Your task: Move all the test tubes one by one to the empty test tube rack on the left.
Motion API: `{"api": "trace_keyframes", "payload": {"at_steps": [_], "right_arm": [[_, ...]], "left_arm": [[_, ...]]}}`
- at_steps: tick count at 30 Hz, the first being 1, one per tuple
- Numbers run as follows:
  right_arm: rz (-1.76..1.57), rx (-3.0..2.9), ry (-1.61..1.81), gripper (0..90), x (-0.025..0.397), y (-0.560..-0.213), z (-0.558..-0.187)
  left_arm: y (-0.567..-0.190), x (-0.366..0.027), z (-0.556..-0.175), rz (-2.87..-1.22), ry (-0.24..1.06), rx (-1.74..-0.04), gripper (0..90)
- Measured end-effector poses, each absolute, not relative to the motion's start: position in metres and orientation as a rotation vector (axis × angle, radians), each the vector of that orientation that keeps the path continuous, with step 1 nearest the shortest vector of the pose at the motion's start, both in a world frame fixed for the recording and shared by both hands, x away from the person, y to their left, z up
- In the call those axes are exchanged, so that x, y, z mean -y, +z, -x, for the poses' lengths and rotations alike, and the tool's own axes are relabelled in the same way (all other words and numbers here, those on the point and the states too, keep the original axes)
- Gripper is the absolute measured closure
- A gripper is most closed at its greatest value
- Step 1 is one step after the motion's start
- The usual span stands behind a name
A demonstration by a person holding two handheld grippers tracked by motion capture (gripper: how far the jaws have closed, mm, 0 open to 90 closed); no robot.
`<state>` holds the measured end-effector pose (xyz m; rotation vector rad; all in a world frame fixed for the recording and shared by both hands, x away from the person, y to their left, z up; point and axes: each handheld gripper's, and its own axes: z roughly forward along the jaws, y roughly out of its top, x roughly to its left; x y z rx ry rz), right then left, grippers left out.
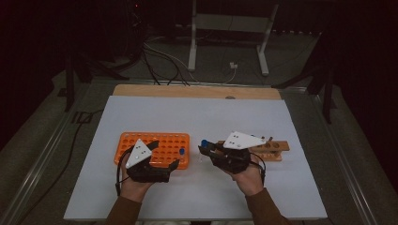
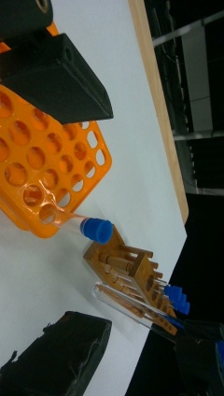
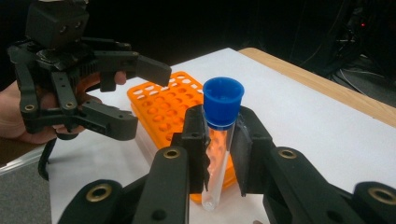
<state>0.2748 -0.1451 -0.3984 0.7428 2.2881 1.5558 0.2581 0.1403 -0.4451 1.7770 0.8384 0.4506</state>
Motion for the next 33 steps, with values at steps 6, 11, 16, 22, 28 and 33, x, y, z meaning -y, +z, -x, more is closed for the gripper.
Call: {"api": "trace_keyframes", "payload": {"at_steps": [6,11,16,22,28,33], "right_arm": [[-0.727,-2.301,1.565,76.9,0.139,-0.399,-0.274],[-0.718,-2.312,1.578,77.0,0.133,-0.399,-0.274],[-0.706,-2.325,1.588,77.0,0.128,-0.4,-0.273],[-0.693,-2.336,1.598,76.9,0.122,-0.4,-0.272],[-0.676,-2.348,1.611,77.0,0.116,-0.399,-0.271],[-0.667,-2.357,1.618,77.0,0.111,-0.399,-0.271]], "left_arm": [[-0.444,-0.138,-0.258,-1.783,0.444,-0.829,3.0],[-0.444,-0.137,-0.257,-1.787,0.437,-0.822,3.1],[-0.443,-0.135,-0.257,-1.793,0.435,-0.816,3.5],[-0.443,-0.134,-0.256,-1.795,0.425,-0.812,4.2],[-0.442,-0.133,-0.256,-1.801,0.414,-0.804,4.6],[-0.443,-0.131,-0.256,-1.813,0.4,-0.791,5.5]]}}
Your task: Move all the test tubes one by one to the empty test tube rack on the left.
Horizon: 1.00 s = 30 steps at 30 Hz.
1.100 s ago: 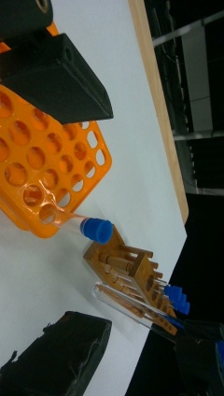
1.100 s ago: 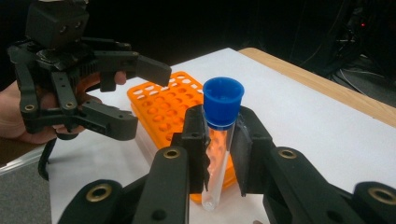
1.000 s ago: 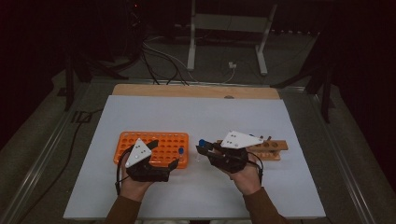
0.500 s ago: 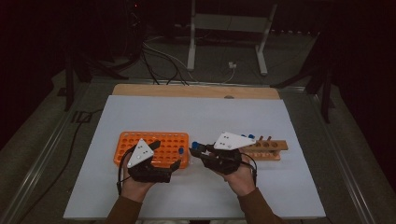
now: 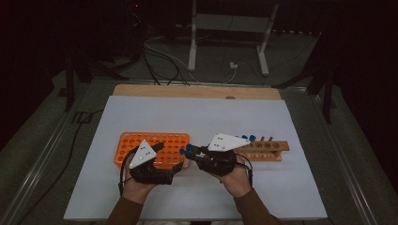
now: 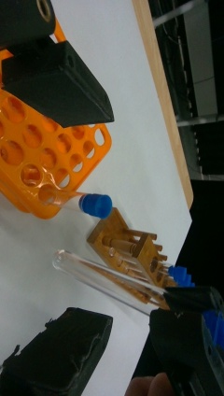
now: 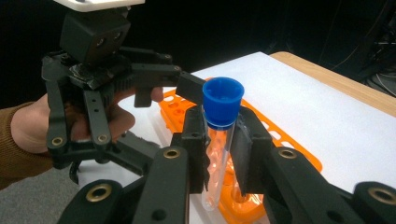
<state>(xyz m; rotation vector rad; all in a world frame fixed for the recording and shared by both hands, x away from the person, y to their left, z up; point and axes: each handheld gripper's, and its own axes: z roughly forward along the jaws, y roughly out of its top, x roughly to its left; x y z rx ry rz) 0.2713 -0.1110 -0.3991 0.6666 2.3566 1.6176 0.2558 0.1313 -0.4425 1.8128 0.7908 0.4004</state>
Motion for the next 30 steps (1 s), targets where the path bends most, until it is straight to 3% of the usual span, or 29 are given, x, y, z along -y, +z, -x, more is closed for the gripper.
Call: {"api": "trace_keyframes", "payload": {"at_steps": [6,11,22,30], "right_arm": [[-0.666,-2.372,1.631,76.9,0.106,-0.402,-0.272],[-0.653,-2.387,1.632,76.9,0.101,-0.403,-0.271],[-0.639,-2.418,1.627,76.9,0.091,-0.407,-0.27],[-0.638,-2.423,1.623,76.7,0.089,-0.408,-0.27]], "left_arm": [[-0.442,-0.129,-0.255,-1.828,0.39,-0.77,8.7],[-0.441,-0.127,-0.253,-1.829,0.392,-0.749,18.2],[-0.44,-0.126,-0.249,-1.87,0.363,-0.641,65.3],[-0.441,-0.125,-0.247,-1.889,0.373,-0.598,77.7]]}}
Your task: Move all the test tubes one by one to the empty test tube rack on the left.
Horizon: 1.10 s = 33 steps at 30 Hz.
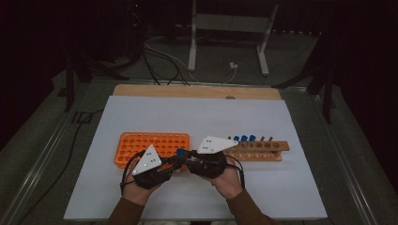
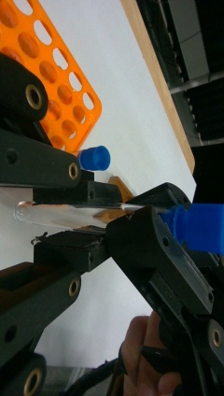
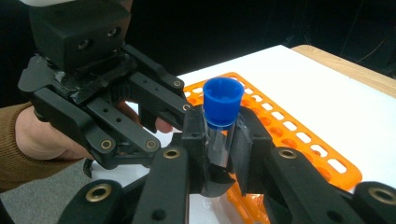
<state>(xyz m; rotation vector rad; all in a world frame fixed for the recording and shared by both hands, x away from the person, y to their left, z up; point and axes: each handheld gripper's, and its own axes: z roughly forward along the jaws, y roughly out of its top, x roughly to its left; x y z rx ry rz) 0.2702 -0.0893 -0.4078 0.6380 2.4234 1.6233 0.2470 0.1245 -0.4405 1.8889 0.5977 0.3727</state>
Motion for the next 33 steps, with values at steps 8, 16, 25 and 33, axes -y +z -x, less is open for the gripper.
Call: {"api": "trace_keyframes", "payload": {"at_steps": [8,16,25,33], "right_arm": [[-0.674,-2.382,1.679,35.0,0.1,-0.404,-0.271],[-0.733,-2.341,1.624,12.3,0.111,-0.405,-0.269],[-0.752,-2.346,1.582,11.3,0.123,-0.41,-0.266],[-0.755,-2.341,1.573,11.4,0.13,-0.411,-0.262]], "left_arm": [[-0.445,-0.134,-0.252,-1.868,0.41,-0.659,77.9],[-0.456,-0.137,-0.262,-1.835,0.446,-0.728,77.8],[-0.466,-0.134,-0.27,-1.841,0.475,-0.769,77.8],[-0.474,-0.127,-0.277,-1.823,0.488,-0.79,77.8]]}}
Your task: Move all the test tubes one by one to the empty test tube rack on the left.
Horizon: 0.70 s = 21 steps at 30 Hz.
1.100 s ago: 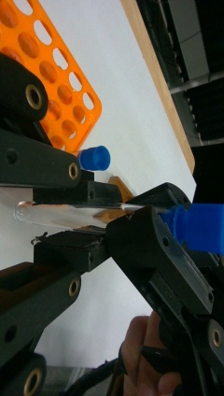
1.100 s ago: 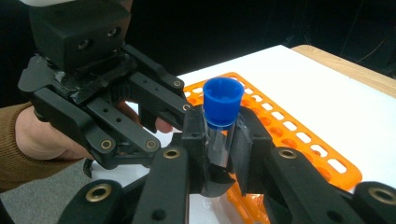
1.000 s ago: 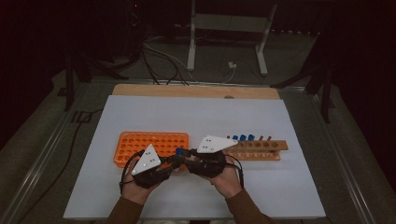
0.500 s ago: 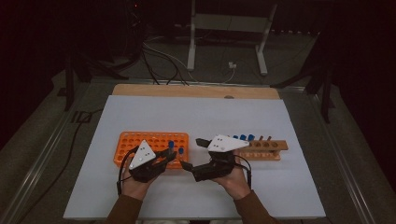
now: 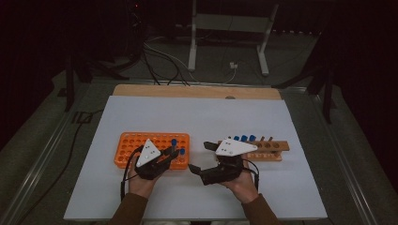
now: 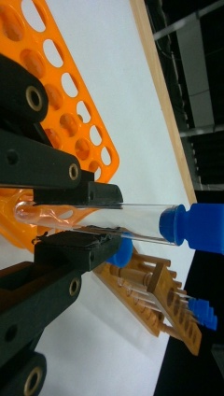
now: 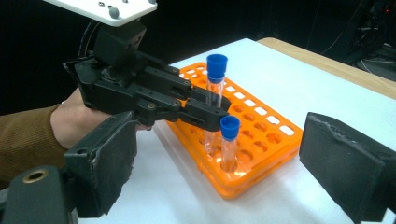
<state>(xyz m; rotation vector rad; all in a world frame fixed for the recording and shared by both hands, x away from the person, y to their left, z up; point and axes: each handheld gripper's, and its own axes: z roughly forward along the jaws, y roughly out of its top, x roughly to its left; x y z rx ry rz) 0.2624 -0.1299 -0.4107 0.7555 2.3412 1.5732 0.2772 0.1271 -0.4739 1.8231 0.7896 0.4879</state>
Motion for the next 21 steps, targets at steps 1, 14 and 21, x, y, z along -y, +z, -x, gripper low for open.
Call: {"api": "trace_keyframes", "payload": {"at_steps": [1,14,21], "right_arm": [[-0.757,-2.341,1.572,11.4,0.131,-0.411,-0.262],[-0.766,-2.335,1.577,13.6,0.141,-0.414,-0.259],[-0.778,-2.33,1.582,13.7,0.145,-0.416,-0.259]], "left_arm": [[-0.475,-0.127,-0.278,-1.824,0.491,-0.792,77.8],[-0.492,-0.123,-0.285,-1.904,0.468,-0.814,77.7],[-0.496,-0.123,-0.285,-1.927,0.459,-0.818,77.9]]}}
